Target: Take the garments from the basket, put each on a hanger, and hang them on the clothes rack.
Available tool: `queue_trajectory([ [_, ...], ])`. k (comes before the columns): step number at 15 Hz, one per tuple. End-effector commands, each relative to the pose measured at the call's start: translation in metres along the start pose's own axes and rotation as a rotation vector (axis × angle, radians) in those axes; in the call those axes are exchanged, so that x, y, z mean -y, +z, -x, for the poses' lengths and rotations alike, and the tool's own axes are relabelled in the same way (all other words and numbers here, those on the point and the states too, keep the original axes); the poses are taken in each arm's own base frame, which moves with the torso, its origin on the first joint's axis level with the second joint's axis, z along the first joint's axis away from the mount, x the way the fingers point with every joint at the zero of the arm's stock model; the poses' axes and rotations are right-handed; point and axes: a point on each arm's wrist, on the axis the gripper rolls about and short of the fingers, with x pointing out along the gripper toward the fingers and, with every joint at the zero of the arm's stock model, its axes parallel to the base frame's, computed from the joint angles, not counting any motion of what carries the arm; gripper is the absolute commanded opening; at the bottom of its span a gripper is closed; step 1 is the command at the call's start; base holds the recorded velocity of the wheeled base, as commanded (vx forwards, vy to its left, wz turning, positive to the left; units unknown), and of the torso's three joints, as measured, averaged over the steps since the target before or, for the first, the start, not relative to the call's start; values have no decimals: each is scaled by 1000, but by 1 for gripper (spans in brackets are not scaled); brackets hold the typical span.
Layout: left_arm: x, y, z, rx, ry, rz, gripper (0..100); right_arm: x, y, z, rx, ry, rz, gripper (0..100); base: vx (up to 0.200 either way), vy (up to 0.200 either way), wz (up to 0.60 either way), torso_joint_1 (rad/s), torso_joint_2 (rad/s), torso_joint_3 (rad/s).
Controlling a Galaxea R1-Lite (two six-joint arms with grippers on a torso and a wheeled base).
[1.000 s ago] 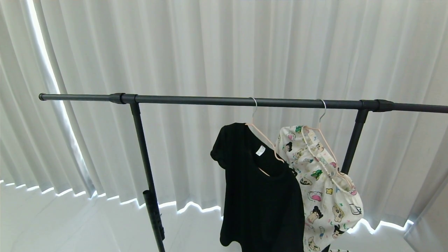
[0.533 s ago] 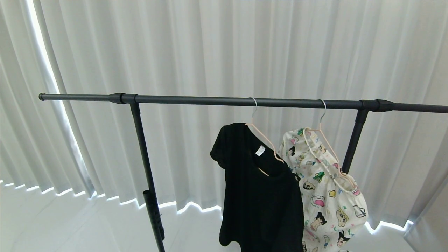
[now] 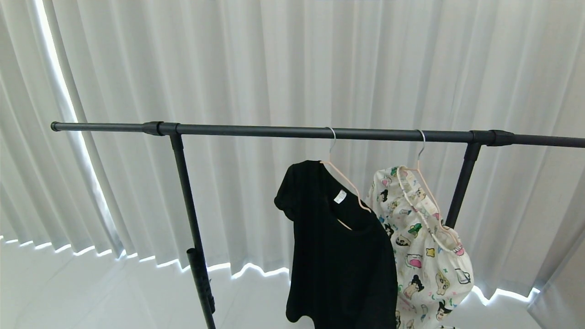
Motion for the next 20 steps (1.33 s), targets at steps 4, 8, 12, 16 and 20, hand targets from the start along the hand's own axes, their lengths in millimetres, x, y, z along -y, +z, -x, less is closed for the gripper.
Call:
queue_trajectory([
  [4, 2, -2, 6, 80, 72, 11, 100, -4, -8, 0, -52, 118, -127, 100, 0, 0, 0, 0, 0, 0],
  [8, 2, -2, 6, 82, 70, 18, 100, -4, -8, 0, -49, 120, -166, 100, 0, 0, 0, 0, 0, 0],
  [12, 2, -2, 6, 81, 70, 17, 100, -4, -8, 0, -50, 118, -178, 100, 0, 0, 0, 0, 0, 0],
  [16, 2, -2, 6, 81, 70, 17, 100, -4, -8, 0, -50, 118, -178, 100, 0, 0, 0, 0, 0, 0],
  [20, 2, -2, 6, 82, 70, 18, 100, -4, -7, 0, -49, 118, -178, 100, 0, 0, 0, 0, 0, 0],
])
